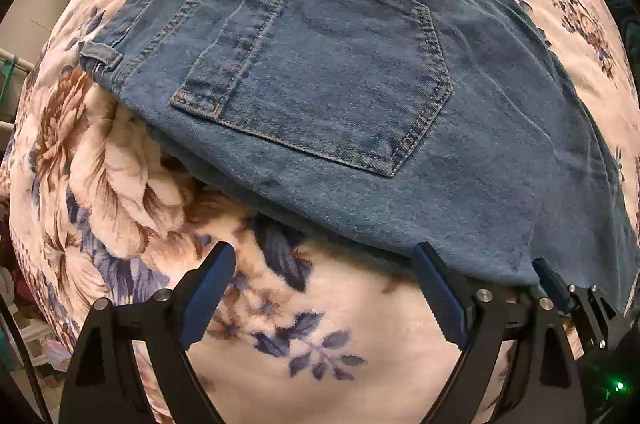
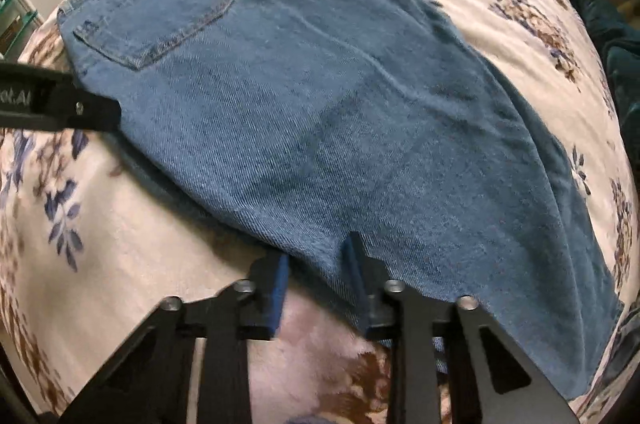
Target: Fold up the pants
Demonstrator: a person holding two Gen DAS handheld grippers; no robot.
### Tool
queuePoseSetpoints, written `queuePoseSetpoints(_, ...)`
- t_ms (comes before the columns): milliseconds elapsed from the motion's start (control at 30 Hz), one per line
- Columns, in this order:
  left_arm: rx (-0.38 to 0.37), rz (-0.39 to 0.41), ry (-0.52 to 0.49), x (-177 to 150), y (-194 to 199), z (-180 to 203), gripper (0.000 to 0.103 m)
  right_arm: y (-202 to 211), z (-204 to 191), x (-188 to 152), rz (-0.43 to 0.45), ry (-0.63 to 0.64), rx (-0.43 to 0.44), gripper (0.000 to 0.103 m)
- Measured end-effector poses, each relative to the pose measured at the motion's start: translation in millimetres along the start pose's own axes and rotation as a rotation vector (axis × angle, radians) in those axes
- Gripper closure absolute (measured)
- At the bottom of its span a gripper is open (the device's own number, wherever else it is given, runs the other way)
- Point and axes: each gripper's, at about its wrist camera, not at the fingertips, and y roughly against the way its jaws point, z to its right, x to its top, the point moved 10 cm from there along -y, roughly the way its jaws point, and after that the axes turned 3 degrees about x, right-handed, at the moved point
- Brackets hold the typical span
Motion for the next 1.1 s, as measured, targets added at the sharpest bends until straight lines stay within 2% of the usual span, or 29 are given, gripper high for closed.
queuePoseSetpoints(33, -0.001, 0.001, -0.001, -1, 1, -1, 0.013, 1, -1, 2, 0.010, 0.009, -0.011, 0.091)
queuePoseSetpoints(100, -0.008, 0.005, 0.001, -1, 3, -5, 0.013, 10, -7, 1, 0.043, 0.058, -0.061, 0.094)
queuePoseSetpoints(167, -0.004, 0.011, -0.005, -1, 5, -8, 0.013, 17, -11, -1, 0.067, 0.075, -0.073, 0.095)
queuePoseSetpoints(300, -0.014, 0.007, 0.009, -1, 4, -17, 0.013, 9, -10, -4, 0.034, 0.039, -0.043, 0.095)
queuePoseSetpoints(367, -0.020, 0.006, 0.009, -1, 5, -18, 0.013, -2, -10, -3, -0.017, 0.026, -0.028, 0.094)
queuePoseSetpoints(433, -0.026, 0.014, -0.003, 1, 11, -17, 0.013, 0, -6, 0, -0.033, -0.033, 0.027, 0.088)
queuePoseSetpoints(467, -0.025, 0.023, -0.018, 3, 15, -14, 0.013, 7, 0, -2, -0.030, -0.105, 0.086, 0.086)
queuePoseSetpoints(533, -0.022, 0.051, -0.062, 3, 26, -4, 0.013, 21, 15, -8, -0.011, -0.265, 0.192, 0.070)
queuePoseSetpoints(567, -0.016, 0.069, -0.091, 3, 32, 3, 0.013, 32, 32, -18, 0.010, -0.398, 0.250, 0.063)
queuePoseSetpoints(600, -0.011, 0.087, -0.133, 0, 39, 13, 0.013, 39, 49, -30, 0.025, -0.512, 0.282, 0.051)
queuePoseSetpoints(633, -0.010, 0.095, -0.156, -3, 42, 21, 0.013, 45, 70, -45, 0.044, -0.632, 0.303, 0.048)
queuePoseSetpoints(667, -0.009, 0.105, -0.184, -6, 46, 30, 0.013, 52, 99, -70, 0.066, -0.785, 0.311, 0.048)
queuePoseSetpoints(767, -0.020, 0.120, -0.259, -18, 54, 66, 0.013, 63, 170, -142, 0.122, -1.132, 0.284, 0.048)
queuePoseSetpoints(867, -0.046, 0.109, -0.313, -27, 52, 111, 0.013, 72, 250, -222, 0.252, -1.470, 0.255, 0.048)
queuePoseSetpoints(967, -0.060, 0.111, -0.352, -35, 49, 151, 0.013, 70, 314, -271, 0.405, -1.670, 0.252, 0.048)
queuePoseSetpoints(1033, -0.063, 0.109, -0.377, -39, 45, 175, 0.013, 58, 346, -283, 0.474, -1.726, 0.304, 0.048)
queuePoseSetpoints(1100, -0.059, 0.101, -0.398, -40, 39, 195, 0.013, 43, 366, -279, 0.532, -1.723, 0.380, 0.048)
